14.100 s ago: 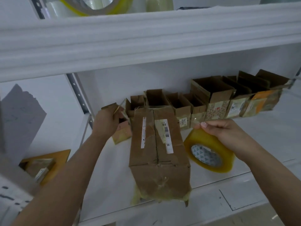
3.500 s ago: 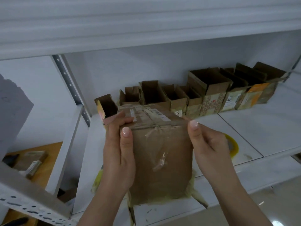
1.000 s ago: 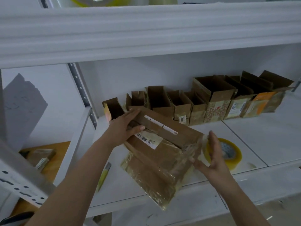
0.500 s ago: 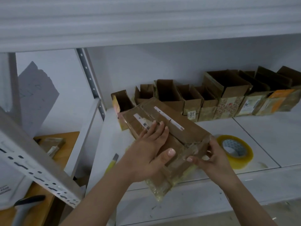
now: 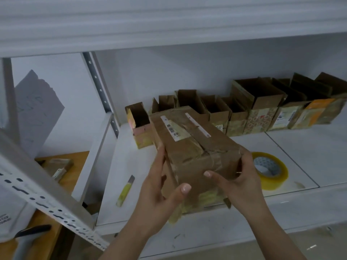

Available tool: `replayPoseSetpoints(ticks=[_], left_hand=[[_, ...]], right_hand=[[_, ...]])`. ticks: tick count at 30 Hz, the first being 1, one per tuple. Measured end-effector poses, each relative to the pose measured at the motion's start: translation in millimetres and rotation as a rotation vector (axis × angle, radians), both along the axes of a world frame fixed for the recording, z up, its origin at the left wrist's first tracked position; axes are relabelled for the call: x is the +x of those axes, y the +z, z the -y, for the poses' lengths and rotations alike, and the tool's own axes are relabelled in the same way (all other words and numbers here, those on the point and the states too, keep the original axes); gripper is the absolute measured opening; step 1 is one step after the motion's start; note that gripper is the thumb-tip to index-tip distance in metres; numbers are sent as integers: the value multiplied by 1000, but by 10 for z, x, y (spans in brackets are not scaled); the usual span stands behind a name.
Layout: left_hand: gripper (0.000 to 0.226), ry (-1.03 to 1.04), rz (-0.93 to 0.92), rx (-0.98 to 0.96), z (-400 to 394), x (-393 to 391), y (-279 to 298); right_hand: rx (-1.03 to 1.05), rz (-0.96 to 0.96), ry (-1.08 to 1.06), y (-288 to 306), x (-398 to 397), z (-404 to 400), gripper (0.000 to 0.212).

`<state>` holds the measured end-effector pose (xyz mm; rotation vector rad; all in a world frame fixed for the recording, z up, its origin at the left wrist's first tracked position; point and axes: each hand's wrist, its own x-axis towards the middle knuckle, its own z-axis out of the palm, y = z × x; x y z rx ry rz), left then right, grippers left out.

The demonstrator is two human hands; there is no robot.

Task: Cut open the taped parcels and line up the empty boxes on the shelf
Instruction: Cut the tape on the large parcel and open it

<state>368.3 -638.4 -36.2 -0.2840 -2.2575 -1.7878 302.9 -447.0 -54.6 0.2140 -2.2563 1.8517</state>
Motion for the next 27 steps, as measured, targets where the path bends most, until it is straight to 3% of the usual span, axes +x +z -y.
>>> replayPoseSetpoints(ticks=[5, 8, 12, 14, 19, 22, 27], left_hand=[[114, 18, -14, 101, -78, -30, 91], [119, 99, -3, 124, -53, -62, 111], [116, 180, -25, 102, -43, -86, 147], [110, 229, -20, 140, -90, -89, 203], [65, 281, 55, 287, -237, -155, 334], [75, 335, 52, 158, -222, -187, 286], [81, 487, -8, -105, -217, -207, 244]], right_hand=[[113, -66, -66, 37, 223, 52, 74], [-59, -79, -26, 16, 306, 77, 56], [-158, -22, -4, 201, 295, 9, 96], [-72, 47, -1, 335, 253, 4, 101], [183, 46, -36, 518, 192, 82, 69], [326, -104, -116, 497, 198, 92, 63], [445, -278, -220, 457, 218, 108, 81]])
